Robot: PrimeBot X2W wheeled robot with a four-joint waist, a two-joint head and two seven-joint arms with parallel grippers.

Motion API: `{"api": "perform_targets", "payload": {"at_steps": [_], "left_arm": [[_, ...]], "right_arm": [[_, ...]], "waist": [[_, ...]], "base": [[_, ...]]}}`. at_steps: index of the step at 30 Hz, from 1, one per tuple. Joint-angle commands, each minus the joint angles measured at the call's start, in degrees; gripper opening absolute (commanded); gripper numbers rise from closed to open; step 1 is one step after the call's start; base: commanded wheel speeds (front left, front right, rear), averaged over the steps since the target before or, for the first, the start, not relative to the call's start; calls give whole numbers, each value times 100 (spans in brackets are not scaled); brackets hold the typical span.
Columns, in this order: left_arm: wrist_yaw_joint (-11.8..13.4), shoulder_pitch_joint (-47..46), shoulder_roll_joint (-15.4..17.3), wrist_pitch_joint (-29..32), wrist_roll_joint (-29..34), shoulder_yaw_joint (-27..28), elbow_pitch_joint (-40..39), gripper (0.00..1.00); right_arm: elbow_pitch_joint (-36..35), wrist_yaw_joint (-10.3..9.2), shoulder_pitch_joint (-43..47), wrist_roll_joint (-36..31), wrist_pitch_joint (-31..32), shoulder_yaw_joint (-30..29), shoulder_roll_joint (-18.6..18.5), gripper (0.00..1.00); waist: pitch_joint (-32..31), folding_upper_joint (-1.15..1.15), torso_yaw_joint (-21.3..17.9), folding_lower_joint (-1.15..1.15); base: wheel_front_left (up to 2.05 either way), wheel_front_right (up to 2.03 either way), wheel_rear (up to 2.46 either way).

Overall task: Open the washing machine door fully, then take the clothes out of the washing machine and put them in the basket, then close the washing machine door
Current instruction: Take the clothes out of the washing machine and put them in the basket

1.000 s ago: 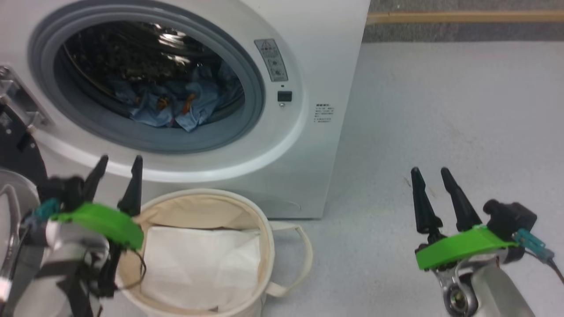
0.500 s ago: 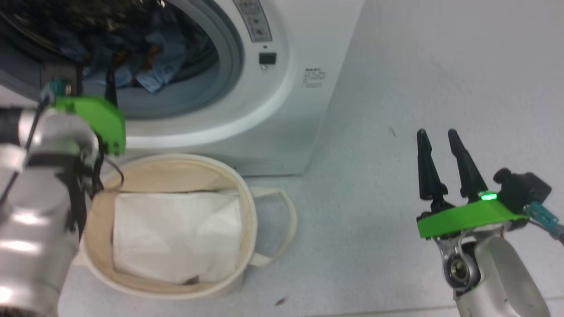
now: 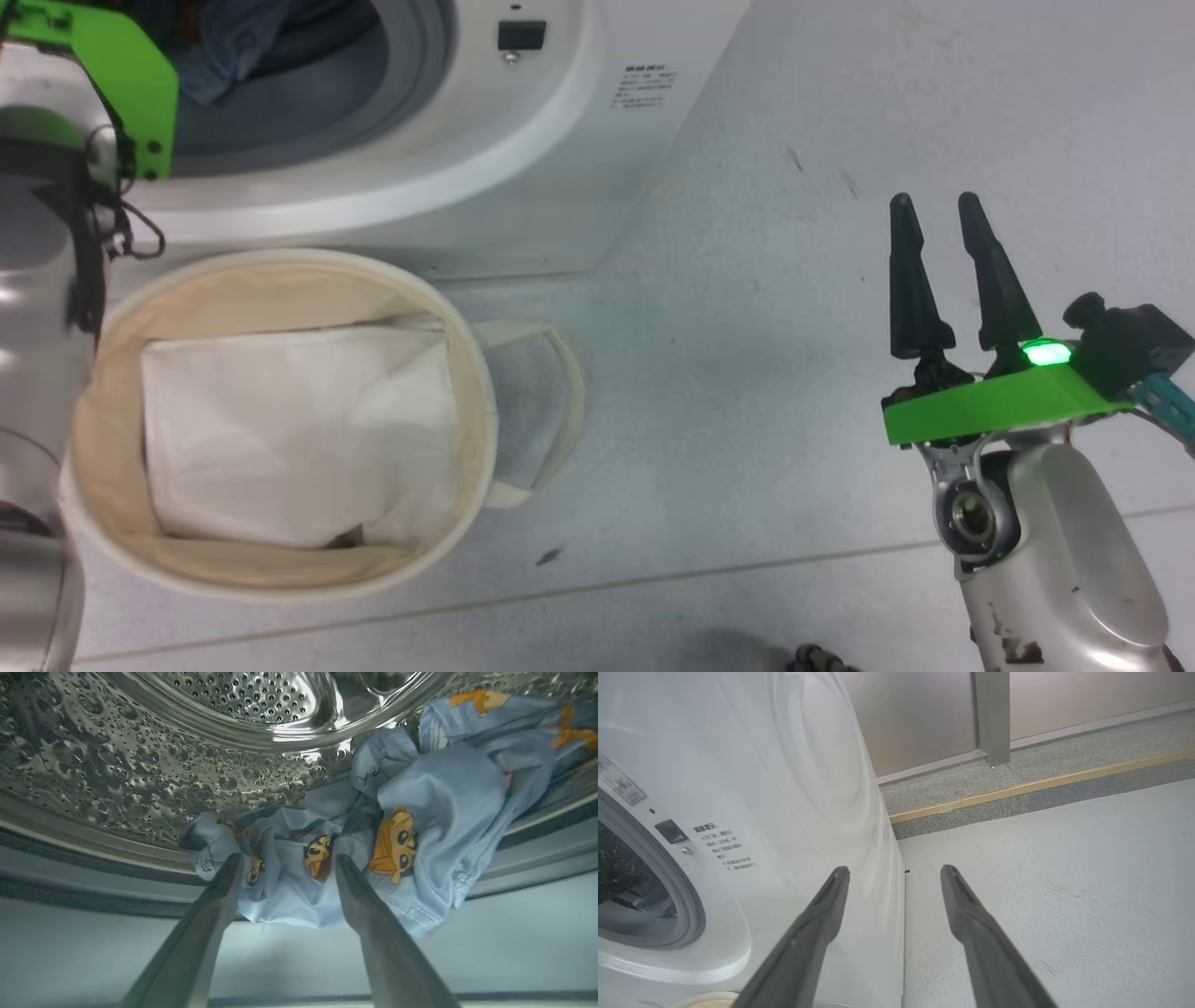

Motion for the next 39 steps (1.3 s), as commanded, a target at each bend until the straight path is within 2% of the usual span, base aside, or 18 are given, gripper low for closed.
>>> {"api": "perform_targets", "payload": {"at_steps": [1, 10, 15, 21, 30, 31, 32, 33, 39], "left_arm": [[-47, -361, 269, 46, 94, 15, -35, 100], [177, -914, 375, 130, 407, -324, 222, 100], [448, -1018, 448, 330, 522, -453, 302, 100], [364, -1004, 453, 653, 516, -535, 343, 100], [342, -1035, 577, 503, 347, -481, 361, 100], [358, -1051, 587, 434, 327, -468, 361, 95], [349, -1043, 601, 424, 330, -485, 362, 10], [326, -1038, 602, 442, 293, -467, 364, 0], [254, -994, 548, 351, 188, -464, 368, 0]], "right_arm": [[-215, 1, -89, 30, -69, 72, 46, 100], [-310, 1, -219, 78, -69, 147, 50, 100], [-303, 1, -243, 76, -69, 216, 50, 100], [-313, 1, -262, 76, -69, 228, 51, 100], [-320, 1, -259, 83, -69, 234, 51, 100], [-323, 1, -258, 82, -69, 231, 51, 100], [-326, 1, -257, 84, -69, 228, 51, 100], [-327, 1, -256, 82, -69, 222, 51, 100], [-314, 1, -247, 40, -69, 207, 51, 100]], "waist": [[251, 0, -112, 0], [629, 0, -140, 0], [701, 0, -110, 0], [727, 0, -86, 0], [835, 0, -124, 0], [849, 0, -123, 0], [857, 0, -123, 0], [863, 0, -121, 0], [824, 0, -57, 0]], "base": [[0, 0, 0], [0, 0, 0], [0, 0, 0], [0, 0, 0], [0, 0, 0], [0, 0, 0], [0, 0, 0], [0, 0, 0], [0, 0, 0]]}}
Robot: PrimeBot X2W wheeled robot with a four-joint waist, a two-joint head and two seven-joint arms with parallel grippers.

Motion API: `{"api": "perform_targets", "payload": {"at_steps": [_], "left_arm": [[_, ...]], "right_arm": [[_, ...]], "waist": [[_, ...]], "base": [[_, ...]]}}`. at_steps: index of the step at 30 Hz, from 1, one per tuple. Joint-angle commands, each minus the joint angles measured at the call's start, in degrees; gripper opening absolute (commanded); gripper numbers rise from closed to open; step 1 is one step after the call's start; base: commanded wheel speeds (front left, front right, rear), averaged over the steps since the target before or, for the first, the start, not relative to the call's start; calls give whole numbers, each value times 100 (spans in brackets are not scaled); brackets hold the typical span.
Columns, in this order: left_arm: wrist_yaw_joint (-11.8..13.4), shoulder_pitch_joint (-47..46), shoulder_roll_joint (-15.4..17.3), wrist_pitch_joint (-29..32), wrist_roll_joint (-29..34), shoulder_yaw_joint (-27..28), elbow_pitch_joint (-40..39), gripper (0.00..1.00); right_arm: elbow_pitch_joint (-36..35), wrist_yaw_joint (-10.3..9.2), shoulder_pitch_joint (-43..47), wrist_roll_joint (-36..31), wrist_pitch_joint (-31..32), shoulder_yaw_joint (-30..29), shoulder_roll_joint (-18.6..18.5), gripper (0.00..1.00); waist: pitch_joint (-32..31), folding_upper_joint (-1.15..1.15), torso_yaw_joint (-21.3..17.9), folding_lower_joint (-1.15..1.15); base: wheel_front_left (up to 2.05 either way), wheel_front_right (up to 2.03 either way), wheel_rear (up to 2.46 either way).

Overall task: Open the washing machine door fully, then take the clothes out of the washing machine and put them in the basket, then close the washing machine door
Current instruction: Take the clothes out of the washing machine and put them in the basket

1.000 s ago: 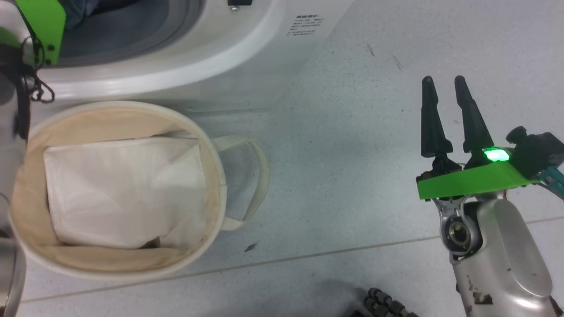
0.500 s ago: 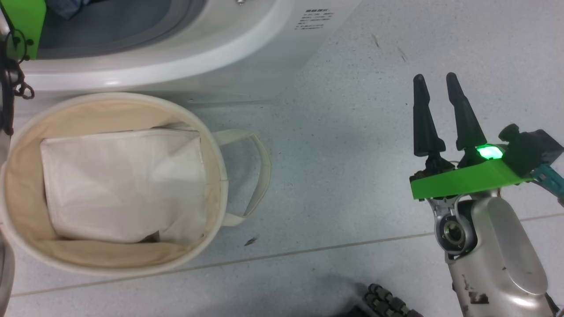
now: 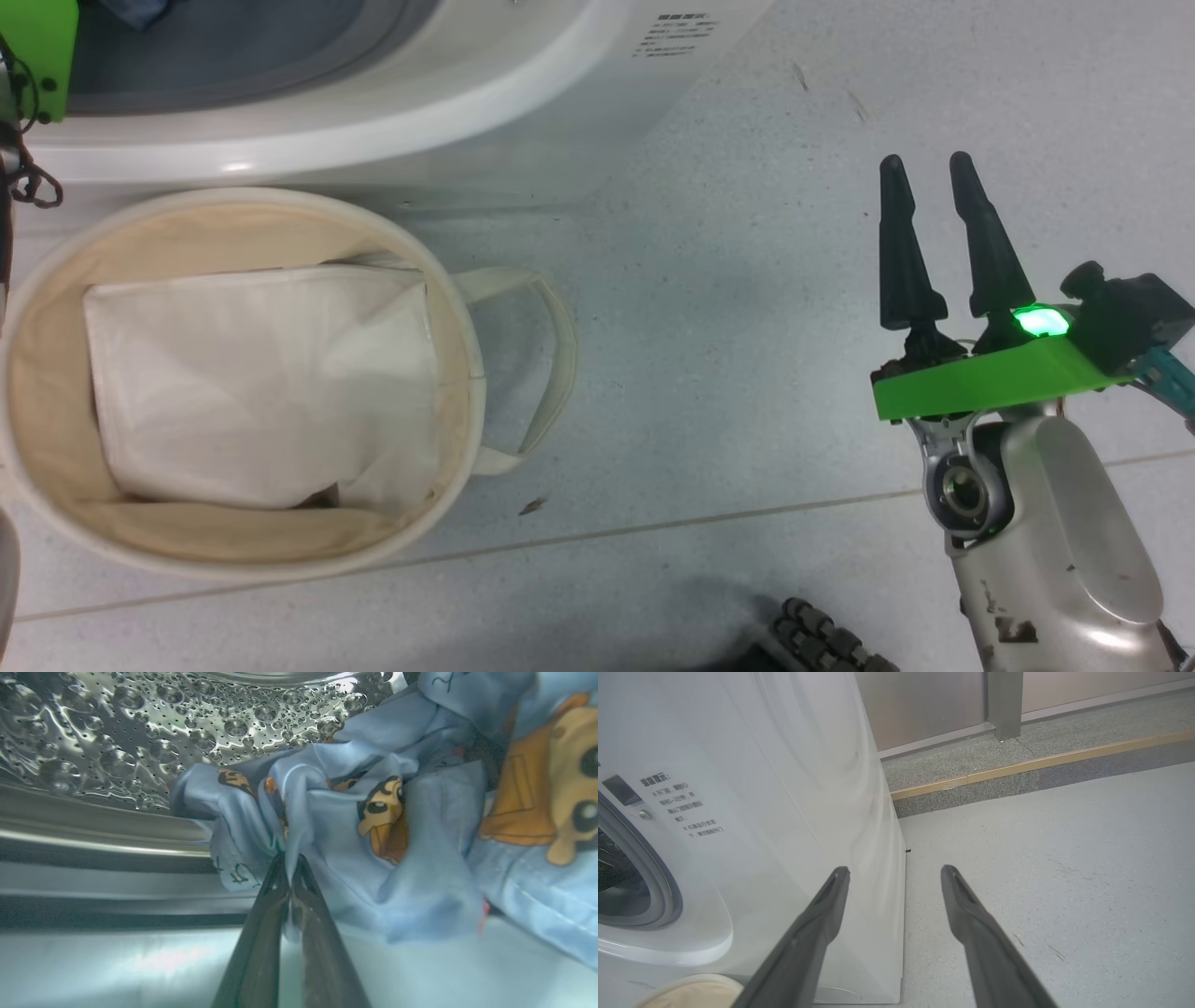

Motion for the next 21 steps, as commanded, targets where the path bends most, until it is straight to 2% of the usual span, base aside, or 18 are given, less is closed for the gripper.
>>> {"api": "perform_targets", "payload": {"at_steps": [1, 4, 8, 15, 21], "left_arm": [[-20, -211, 209, -59, -60, 88, -97, 0], [-57, -155, 190, -117, -133, 108, -95, 0], [-76, -49, 160, -486, -282, 198, -98, 0], [-410, 447, 128, -1302, -763, 525, -110, 0], [-708, 1025, -35, -1863, -1100, 712, -106, 0]], "right_arm": [[-178, 1, 15, -21, -54, 70, 26, 100], [-162, 1, 9, -29, -54, 79, 26, 100], [-96, 1, 32, -37, -54, 104, 26, 100], [33, 1, 170, -39, -54, 60, 26, 100], [203, 1, 337, -69, -54, 54, 26, 100]], "waist": [[-41, 0, 33, -1], [-101, 0, 55, -1], [-276, 0, 56, -1], [-741, 0, 77, -1], [-1288, 0, 187, -1]], "base": [[0, 0, 0], [0, 0, 0], [0, 0, 0], [0, 0, 0], [0, 0, 0]]}}
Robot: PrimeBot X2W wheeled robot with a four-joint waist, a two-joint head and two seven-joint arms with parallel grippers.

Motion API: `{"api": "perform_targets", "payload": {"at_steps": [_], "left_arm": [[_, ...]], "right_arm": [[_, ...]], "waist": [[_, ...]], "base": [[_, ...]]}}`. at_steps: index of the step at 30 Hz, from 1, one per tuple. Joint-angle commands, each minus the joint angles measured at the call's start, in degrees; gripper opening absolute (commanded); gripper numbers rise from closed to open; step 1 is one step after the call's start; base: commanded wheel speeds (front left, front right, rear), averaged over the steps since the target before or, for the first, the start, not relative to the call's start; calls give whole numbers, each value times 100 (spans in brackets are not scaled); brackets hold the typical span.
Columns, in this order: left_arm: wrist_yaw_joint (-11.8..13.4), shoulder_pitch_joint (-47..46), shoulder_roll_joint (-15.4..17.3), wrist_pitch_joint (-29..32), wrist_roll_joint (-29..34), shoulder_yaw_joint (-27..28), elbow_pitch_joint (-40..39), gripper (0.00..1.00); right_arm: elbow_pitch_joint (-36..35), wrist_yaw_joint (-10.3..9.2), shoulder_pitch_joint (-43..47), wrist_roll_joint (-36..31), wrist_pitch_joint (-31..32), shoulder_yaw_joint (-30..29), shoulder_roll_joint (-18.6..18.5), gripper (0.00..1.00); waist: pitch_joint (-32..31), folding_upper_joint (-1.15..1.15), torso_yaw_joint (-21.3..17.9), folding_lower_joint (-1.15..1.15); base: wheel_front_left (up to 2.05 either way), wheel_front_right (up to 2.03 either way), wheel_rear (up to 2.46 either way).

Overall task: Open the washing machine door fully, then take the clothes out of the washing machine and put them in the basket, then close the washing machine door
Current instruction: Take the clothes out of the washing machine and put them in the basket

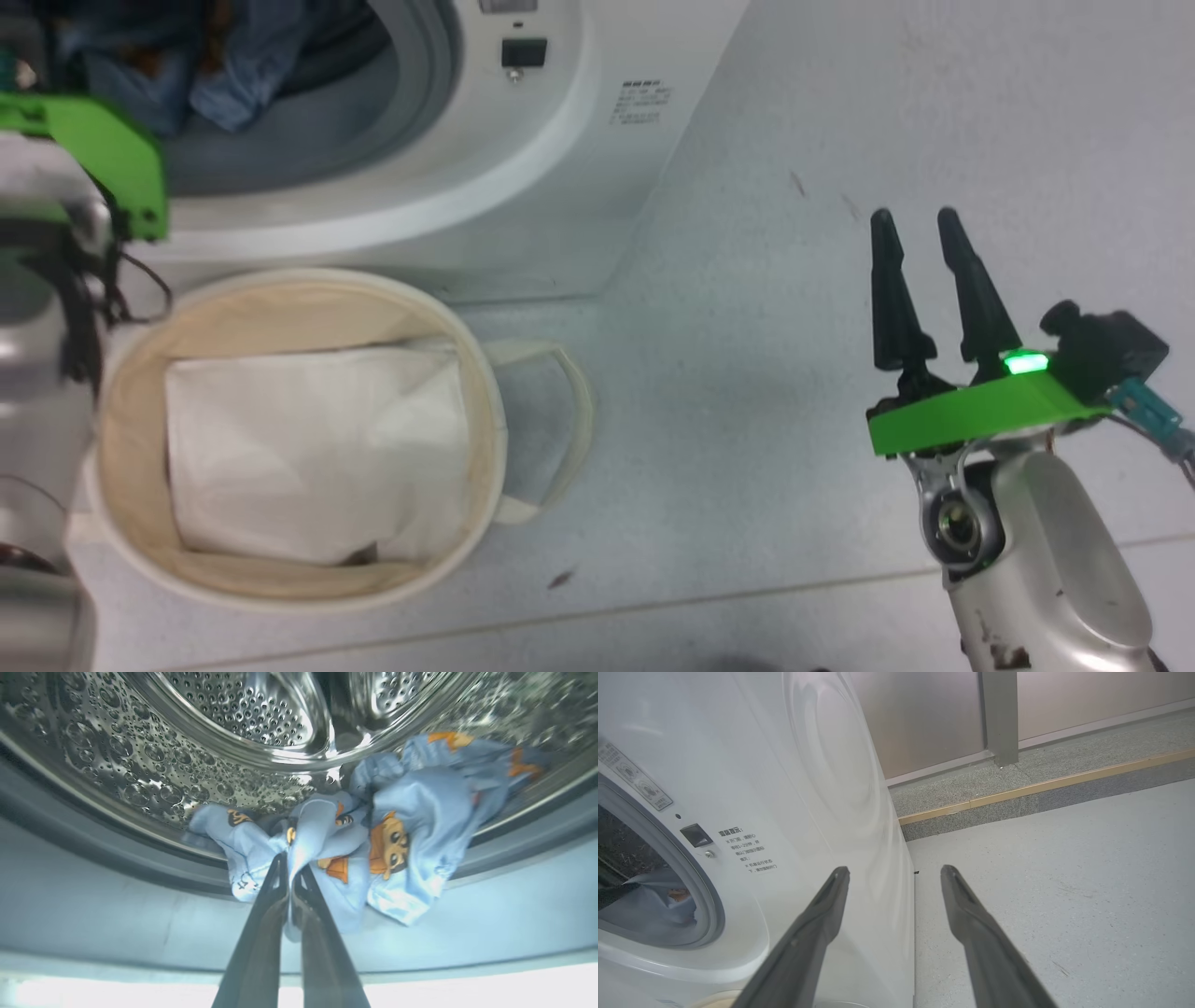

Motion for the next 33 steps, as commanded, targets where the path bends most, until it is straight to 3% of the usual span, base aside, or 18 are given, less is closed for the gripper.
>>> {"api": "perform_targets", "payload": {"at_steps": [1, 10, 19, 28, 33], "left_arm": [[-32, -62, 174, -134, -75, 146, -109, 0], [-368, 847, -119, -824, -423, 300, -153, 0], [-816, 1763, -291, -999, -758, 493, -683, 0], [-1135, 3057, -338, -979, -1155, 682, -2296, 0], [-1106, 3888, -289, -500, -1333, 600, -3327, 0]], "right_arm": [[-124, 1, 122, -53, -54, 76, 25, 100], [134, 1, 401, -30, -54, 180, -19, 100], [331, 1, 713, -2, -54, 251, -129, 100], [403, 1, 939, 33, -54, 213, -192, 100], [403, 1, 1008, 72, -54, 224, -197, 100]], "waist": [[-271, 0, 76, 0], [-1189, 0, 252, 0], [-1901, 0, 466, 0], [-2282, 0, 681, 0], [-2409, 0, 786, 0]], "base": [[0, 0, 0], [0, 0, 0], [0, 0, 0], [0, 0, 0], [0, 0, 0]]}}
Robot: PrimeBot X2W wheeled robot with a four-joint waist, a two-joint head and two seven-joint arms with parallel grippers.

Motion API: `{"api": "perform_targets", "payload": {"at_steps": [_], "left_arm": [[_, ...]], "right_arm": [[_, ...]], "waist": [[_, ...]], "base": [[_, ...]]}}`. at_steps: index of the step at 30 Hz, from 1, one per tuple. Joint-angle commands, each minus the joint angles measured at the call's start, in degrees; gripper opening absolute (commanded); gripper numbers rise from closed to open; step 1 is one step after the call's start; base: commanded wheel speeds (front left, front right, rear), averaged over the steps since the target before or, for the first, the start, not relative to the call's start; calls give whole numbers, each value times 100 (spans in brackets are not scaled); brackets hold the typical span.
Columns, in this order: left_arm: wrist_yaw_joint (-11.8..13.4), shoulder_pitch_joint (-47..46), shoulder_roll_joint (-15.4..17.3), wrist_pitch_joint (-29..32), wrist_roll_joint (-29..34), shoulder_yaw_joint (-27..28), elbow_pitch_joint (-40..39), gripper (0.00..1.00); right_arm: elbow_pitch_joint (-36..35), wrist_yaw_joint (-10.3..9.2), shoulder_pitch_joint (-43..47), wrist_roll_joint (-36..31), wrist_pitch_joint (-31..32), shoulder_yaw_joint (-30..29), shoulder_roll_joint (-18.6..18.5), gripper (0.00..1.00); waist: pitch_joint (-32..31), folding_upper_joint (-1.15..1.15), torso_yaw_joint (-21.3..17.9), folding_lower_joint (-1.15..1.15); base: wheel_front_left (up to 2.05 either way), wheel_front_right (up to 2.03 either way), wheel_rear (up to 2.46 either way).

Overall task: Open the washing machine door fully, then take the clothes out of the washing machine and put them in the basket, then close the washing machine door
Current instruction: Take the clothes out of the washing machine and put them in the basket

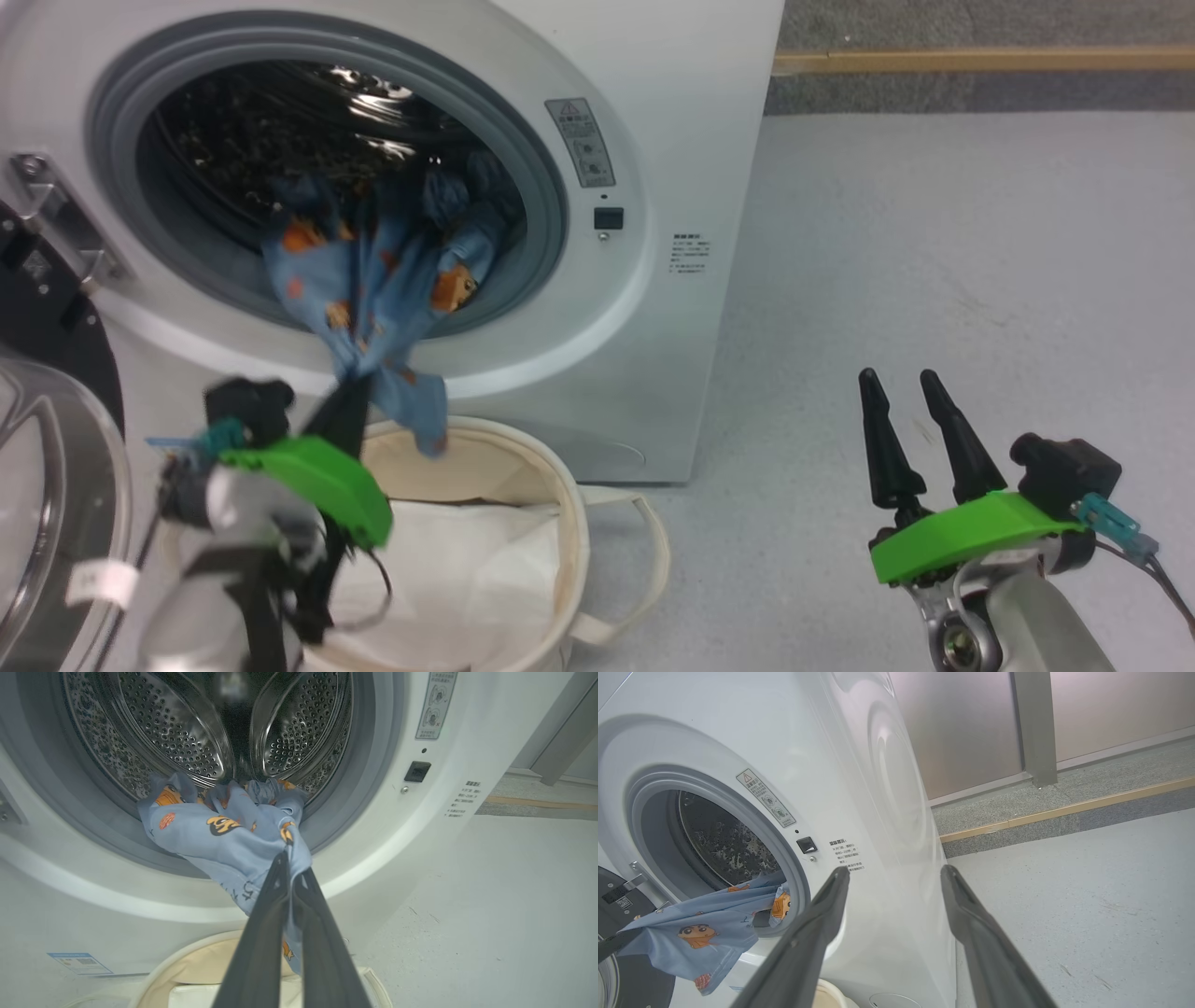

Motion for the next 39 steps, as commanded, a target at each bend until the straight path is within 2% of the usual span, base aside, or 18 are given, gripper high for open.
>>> {"api": "perform_targets", "payload": {"at_steps": [1, 6, 10, 15, 18, 24, 39], "left_arm": [[57, 3, 239, 98, -87, 189, -381, 0], [386, 860, 433, 662, -233, 192, -1212, 0], [463, 1405, 424, 1046, -378, 84, -1586, 0], [536, 1662, 436, 1236, -447, 33, -1555, 0], [633, 1649, 453, 1260, -406, 20, -1251, 0], [647, 1387, 431, 1309, -332, -69, -162, 0], [1, -44, -109, 350, -529, -5, 2146, 0]], "right_arm": [[-168, 1, -62, 20, -54, 131, -53, 100], [-166, 1, -64, 30, -54, 168, -53, 100], [-171, 1, -75, 37, -54, 158, -85, 100], [-183, 1, -129, 33, -54, 160, -103, 100], [-207, 1, -185, 28, -54, 163, -116, 100], [-249, 1, -302, 11, -54, 140, -134, 100], [-561, 1, -633, -51, -54, 36, -88, 100]], "waist": [[-58, -1, 43, 0], [-87, -1, 58, 0], [-58, -1, 89, 0], [35, -1, 95, 0], [128, -1, 83, 0], [354, -1, -2, 0], [1257, -1, -330, 0]], "base": [[0, 0, 0], [0, 0, 0], [0, 0, 0], [0, 0, 0], [0, 0, 0], [0, 0, 0], [0, 0, 0]]}}
